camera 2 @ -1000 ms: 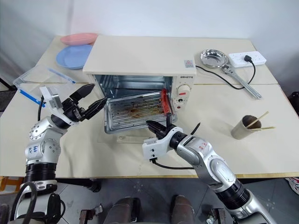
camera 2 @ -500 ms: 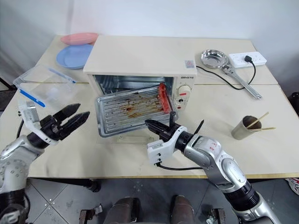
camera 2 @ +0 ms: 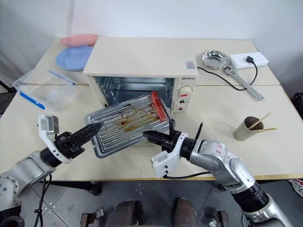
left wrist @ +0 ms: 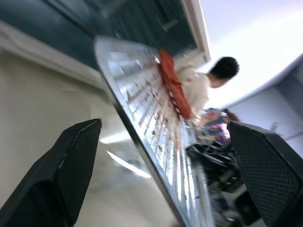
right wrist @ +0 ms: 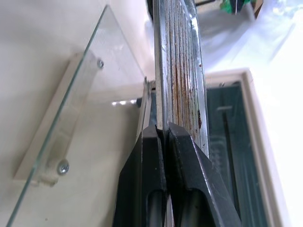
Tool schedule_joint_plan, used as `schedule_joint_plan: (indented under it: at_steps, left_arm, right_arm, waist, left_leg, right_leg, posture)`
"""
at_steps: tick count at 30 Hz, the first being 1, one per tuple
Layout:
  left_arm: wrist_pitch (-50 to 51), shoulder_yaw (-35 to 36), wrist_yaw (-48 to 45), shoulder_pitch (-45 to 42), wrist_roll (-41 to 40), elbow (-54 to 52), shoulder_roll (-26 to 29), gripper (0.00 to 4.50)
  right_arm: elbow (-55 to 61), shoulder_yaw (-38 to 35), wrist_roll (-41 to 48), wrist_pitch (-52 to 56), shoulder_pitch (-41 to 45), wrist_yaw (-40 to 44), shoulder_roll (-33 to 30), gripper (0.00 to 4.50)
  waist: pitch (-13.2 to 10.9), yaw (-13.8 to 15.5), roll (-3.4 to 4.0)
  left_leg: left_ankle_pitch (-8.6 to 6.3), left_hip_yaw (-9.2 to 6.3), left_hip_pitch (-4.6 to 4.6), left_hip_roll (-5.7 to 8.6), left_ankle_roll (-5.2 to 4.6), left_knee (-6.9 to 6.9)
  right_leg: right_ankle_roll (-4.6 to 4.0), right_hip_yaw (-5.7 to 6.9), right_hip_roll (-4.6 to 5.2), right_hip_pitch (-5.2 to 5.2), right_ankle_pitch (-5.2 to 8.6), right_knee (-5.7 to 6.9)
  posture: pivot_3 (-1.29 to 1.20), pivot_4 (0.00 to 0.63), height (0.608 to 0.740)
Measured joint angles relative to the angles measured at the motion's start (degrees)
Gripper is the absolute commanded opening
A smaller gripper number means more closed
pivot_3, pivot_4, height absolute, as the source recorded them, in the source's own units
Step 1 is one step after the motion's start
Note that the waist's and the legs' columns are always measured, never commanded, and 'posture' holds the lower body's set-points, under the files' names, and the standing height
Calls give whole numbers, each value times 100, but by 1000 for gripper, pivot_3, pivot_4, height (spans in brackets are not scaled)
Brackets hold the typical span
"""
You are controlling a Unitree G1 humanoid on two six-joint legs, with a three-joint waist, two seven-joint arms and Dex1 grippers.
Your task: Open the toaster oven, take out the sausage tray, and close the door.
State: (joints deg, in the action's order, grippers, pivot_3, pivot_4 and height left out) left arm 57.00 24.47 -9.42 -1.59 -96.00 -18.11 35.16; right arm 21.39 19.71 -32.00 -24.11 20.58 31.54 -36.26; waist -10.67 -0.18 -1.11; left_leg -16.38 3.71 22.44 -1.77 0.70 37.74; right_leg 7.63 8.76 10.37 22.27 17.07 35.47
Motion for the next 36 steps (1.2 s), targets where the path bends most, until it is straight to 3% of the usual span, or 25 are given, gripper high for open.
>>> schedule_joint_plan:
  at_steps: [2,5,17,27,30,36]
  left_arm:
    - [0,-105,178,17,-192,76,13,4500]
    - [-21,-172,384,18,-399,138,28,3897]
    - [-128,-359,765,367,-1228,125,209,104]
    - [-579,-547,1356,838,-1743,-207,39,48]
    - [-671,-604,1458,895,-1745,-224,-53,0]
    - [-926,-606,1673,971,-1731,-190,-305,0]
  right_arm:
    - [-75,0,55,-106,63,26,-7,33]
    - [-156,0,133,-225,99,60,-27,0]
    - [-179,2,241,-373,101,233,-76,0]
    - [-248,4,559,-421,92,596,-111,0]
    - [-315,5,707,-362,112,721,-111,749]
    - [-474,2,1125,-178,334,1002,-111,2703]
  waist:
    - [0,2,0]
    - [0,7,0]
    - [0,10,0]
    - [0,14,0]
    - [0,15,0]
    - [0,13,0]
  left_leg:
    - [-1,2,-9,-1,1,-5]
    - [-1,4,-9,-1,1,-6]
    - [-3,11,-10,-1,2,-11]
    - [-4,16,-15,-1,2,-16]
    - [-4,17,-15,-1,1,-18]
    - [-4,17,-15,-2,1,-21]
  right_leg:
    - [-3,-2,-2,-7,1,-4]
    - [-4,-6,-2,-6,2,-5]
    - [-4,-14,-4,-3,2,-12]
    - [-5,-18,-5,-5,3,-23]
    - [-5,-17,-6,-7,3,-36]
    - [-5,-16,-7,-8,3,-40]
  posture:
    - [0,150,740]
    - [0,150,740]
    - [0,150,740]
    - [0,150,740]
    - [0,150,740]
    - [0,150,740]
